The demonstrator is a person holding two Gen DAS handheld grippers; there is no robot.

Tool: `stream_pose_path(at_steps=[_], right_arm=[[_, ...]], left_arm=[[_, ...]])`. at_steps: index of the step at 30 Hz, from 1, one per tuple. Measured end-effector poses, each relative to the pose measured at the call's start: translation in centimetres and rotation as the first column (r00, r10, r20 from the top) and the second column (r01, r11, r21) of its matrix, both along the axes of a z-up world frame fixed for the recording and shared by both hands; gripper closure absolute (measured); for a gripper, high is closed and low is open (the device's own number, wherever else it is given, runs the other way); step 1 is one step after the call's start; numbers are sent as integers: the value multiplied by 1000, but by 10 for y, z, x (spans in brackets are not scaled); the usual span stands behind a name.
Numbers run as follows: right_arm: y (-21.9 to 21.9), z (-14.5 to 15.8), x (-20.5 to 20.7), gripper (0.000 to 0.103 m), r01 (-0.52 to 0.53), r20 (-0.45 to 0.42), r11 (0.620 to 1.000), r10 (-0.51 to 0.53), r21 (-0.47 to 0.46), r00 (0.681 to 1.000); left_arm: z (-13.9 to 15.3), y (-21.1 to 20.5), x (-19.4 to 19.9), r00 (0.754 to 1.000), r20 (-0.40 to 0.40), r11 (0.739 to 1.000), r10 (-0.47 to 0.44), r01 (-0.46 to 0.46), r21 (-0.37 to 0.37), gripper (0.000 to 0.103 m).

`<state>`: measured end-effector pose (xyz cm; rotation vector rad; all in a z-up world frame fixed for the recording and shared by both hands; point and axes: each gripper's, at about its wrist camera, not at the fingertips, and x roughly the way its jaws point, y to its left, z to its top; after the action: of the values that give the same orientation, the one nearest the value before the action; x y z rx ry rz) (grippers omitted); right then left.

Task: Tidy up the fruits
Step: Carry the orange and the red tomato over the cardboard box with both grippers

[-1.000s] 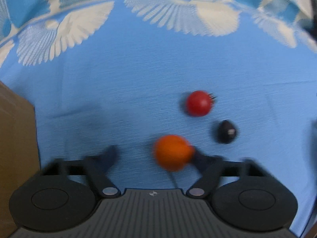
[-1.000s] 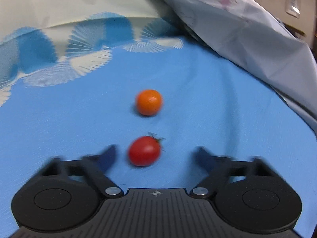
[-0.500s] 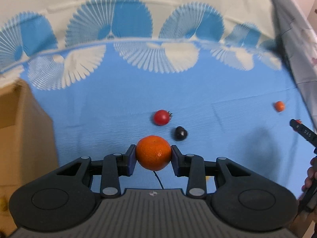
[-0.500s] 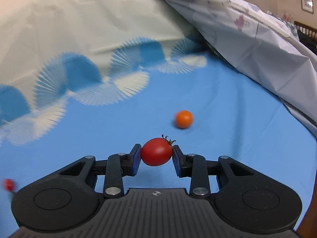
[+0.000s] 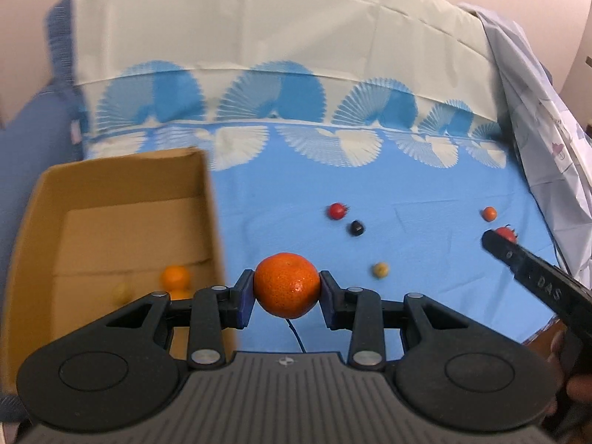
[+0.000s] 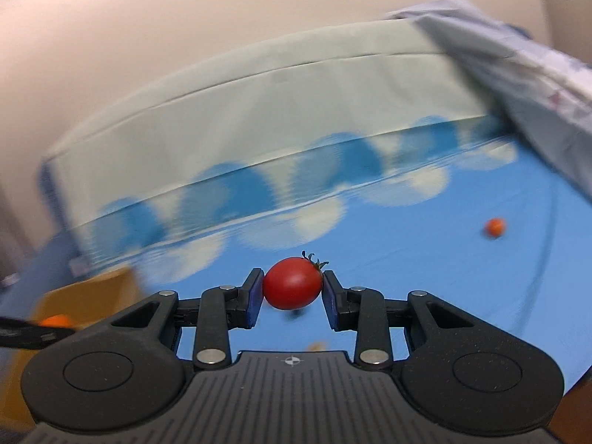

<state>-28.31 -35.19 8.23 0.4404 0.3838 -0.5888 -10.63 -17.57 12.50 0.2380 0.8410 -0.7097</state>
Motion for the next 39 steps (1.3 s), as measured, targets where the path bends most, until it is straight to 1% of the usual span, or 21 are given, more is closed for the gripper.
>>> stream_pose_path(at_steps=[4,7,10,13,15,19,24,31,39], right_arm=[[73,26,-4,68,-128,9,992,128,8,992],[116,43,-9,68,-236,22,972,235,6,972],[148,55,-14,68,-310,45,950,311,-16,949],[169,65,-17,68,-340,78,939,342,-43,936],[179,69,-23,68,-353,92,934,357,-62,929],[187,67,-30,68,-376,64,924,380,-73,923],[202,66,-40,68,-381,58,920,387,-89,920],[219,69,-45,68,-394,53,910,403,-127,914],[224,67,-35,68,-395,10,910,400,-125,917]], left_arm=[[11,60,-18,999,-2,999,44,-44,-21,63],[18,97,-31,994,2,994,106,-106,-13,63],[31,128,-39,990,0,989,143,-143,-28,63],[46,153,-50,984,49,985,170,-168,-47,63],[52,164,-61,979,78,981,186,-181,-67,63],[54,175,-81,977,74,975,201,-193,-106,63],[54,184,-97,977,82,976,198,-189,-104,63],[48,192,-100,975,64,974,212,-206,-94,63],[39,201,-87,973,30,970,229,-225,-97,63]])
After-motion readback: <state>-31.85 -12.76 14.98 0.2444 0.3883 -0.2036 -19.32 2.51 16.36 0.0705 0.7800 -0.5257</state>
